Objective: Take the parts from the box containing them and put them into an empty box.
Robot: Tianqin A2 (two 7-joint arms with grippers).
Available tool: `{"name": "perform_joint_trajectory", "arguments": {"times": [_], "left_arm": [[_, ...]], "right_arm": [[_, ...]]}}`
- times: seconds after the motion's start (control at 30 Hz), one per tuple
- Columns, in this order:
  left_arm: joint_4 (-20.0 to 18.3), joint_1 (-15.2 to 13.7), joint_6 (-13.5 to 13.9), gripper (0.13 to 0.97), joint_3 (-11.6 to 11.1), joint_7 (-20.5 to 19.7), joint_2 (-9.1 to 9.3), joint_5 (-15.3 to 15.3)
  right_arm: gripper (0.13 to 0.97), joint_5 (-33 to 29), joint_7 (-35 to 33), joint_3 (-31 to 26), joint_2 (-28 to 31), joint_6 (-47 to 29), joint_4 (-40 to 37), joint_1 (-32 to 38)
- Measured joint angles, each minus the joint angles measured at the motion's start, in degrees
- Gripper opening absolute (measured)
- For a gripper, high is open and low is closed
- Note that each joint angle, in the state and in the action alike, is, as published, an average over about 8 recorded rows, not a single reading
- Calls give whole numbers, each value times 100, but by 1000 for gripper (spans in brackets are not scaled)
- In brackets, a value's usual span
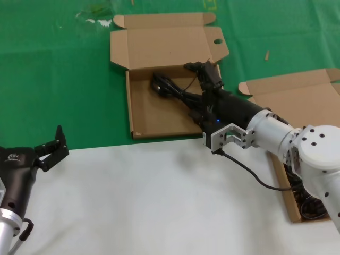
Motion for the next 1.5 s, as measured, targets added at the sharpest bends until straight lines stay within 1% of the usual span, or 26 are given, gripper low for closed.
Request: {"name": "perform_joint_trajectory", "arguments": {"times": [0.27, 1.5], "left_arm": [[0, 0, 0, 966, 0, 0, 0, 0], [0, 0, 0, 966, 0, 1, 0, -1]], "right_arm": [[966, 112, 701, 168, 7, 265, 320, -356], [966, 693, 4347, 1037, 42, 1643, 1981, -2200]]}}
